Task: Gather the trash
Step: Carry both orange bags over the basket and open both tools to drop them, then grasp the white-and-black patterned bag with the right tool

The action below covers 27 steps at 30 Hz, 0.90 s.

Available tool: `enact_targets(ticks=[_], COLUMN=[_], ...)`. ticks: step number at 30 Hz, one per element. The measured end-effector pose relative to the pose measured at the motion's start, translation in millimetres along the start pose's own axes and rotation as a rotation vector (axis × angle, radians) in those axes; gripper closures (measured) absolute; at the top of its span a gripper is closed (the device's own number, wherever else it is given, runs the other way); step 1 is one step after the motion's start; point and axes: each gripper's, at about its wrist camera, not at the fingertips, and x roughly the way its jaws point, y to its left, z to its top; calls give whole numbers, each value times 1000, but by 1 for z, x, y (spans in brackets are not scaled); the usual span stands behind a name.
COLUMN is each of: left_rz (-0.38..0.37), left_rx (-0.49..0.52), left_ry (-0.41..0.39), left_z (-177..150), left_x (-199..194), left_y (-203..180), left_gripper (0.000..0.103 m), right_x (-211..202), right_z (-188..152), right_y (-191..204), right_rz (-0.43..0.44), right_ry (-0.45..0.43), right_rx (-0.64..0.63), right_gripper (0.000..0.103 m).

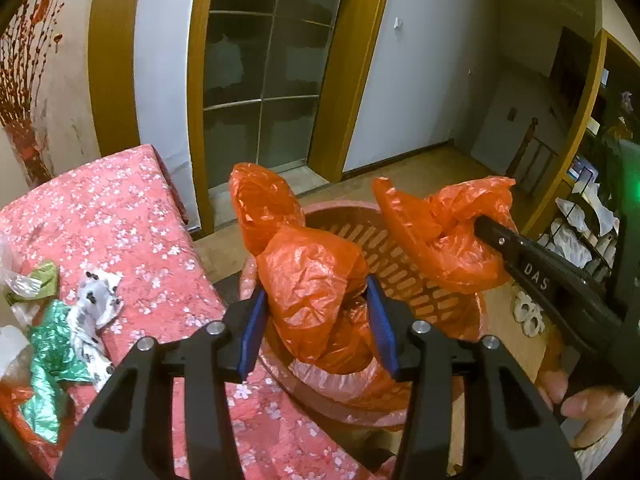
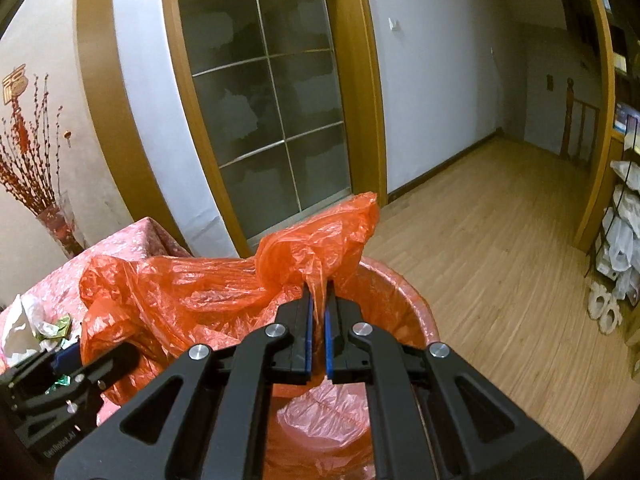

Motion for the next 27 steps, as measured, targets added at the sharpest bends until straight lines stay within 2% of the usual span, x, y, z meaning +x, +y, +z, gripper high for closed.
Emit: enact_targets(ticks=[4,6,12,18,27], left_rz=[10,16,49,112,190], left_rx=[4,1,-12,-13,-26], left_ry=[14,19,26,-6,-48], left_z=[-4,-5,-9,-13,-22], left_x=[6,9,7,-8,-41], left_y=[1,4,10,18,41], left_gripper=[48,43,36,25,24], right_x=[5,6,8,6,-2], right_z=[1,0,-3,-6,-9], right_y=[-7,-10,-12,-7,18], right_rz=[5,12,7,-4,39], right_ry=[25,36,39,36,36], right_rx=[25,40,48,15,-44], right_gripper=[90,78,66,66,66])
